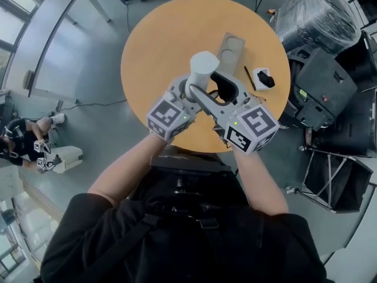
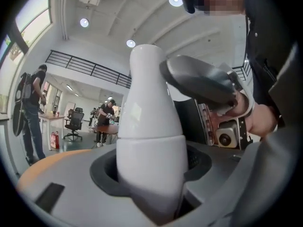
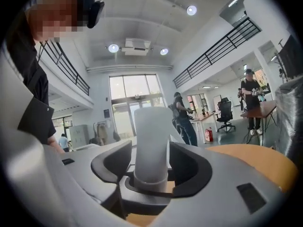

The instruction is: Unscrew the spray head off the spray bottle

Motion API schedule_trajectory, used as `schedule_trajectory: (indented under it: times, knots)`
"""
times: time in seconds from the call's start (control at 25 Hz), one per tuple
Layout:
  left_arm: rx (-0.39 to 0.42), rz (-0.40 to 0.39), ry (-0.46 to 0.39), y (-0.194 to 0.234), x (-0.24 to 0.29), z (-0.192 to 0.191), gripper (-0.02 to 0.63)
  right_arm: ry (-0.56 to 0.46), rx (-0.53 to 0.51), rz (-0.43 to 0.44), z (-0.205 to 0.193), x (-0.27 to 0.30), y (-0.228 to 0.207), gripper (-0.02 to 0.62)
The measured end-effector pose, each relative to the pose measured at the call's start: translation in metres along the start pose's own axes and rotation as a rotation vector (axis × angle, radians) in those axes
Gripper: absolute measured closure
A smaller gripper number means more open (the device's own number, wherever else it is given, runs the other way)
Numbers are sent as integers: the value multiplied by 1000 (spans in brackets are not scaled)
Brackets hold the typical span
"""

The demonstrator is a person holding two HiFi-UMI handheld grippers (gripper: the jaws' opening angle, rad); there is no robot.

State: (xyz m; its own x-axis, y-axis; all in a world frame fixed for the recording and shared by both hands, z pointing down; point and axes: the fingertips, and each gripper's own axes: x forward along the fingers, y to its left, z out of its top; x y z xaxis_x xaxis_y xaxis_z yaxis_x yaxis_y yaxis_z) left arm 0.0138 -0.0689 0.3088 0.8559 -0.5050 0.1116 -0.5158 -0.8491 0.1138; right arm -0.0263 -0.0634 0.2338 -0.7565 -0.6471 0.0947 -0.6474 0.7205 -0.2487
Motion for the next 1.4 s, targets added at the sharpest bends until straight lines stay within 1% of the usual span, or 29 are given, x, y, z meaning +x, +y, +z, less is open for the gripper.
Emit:
schedule_trajectory:
  times: [0.08,0.2,0.32,0.44,0.52,0.56,0.64,0.76,0.84,0.92,1.0,1.12,1.16,1.2,1.24,1.32,1.4]
  knots:
    - [7,15,8,0,0,0,313,14,-25,-21,-1,5,0,339]
    - [28,46,30,5,0,-2,313,25,-28,-17,0,8,-1,348]
    - [81,111,60,10,0,-5,313,46,-24,-26,-4,10,-5,348]
    - [155,173,60,13,0,-2,312,57,7,-39,-7,17,-5,349]
    - [183,177,45,13,-1,3,319,67,-7,-38,-7,23,-2,348]
    - [188,167,37,12,-1,5,320,69,-20,-30,-6,24,0,350]
    - [192,129,26,10,0,8,330,71,-29,7,-5,23,3,353]
    - [215,62,19,5,0,9,339,82,-27,91,-4,18,8,362]
    - [209,-3,17,0,-3,8,341,104,-41,145,-5,18,13,374]
    - [160,-117,13,-9,-7,4,341,137,-66,222,-5,18,20,376]
    - [118,-249,1,-23,-11,4,341,161,-99,336,-4,14,30,376]
    - [106,-453,-17,-51,-20,11,339,167,-164,527,-4,-3,45,374]
    - [101,-515,-19,-59,-23,13,337,157,-171,577,-3,-9,49,373]
    - [97,-555,-18,-65,-25,14,337,145,-164,606,-2,-12,51,371]
    - [95,-564,-19,-66,-26,15,335,133,-148,608,0,-12,51,368]
    - [82,-517,-37,-58,-23,18,331,122,-115,556,2,-7,44,353]
    - [60,-439,-65,-45,-18,22,332,129,-90,492,2,0,38,282]
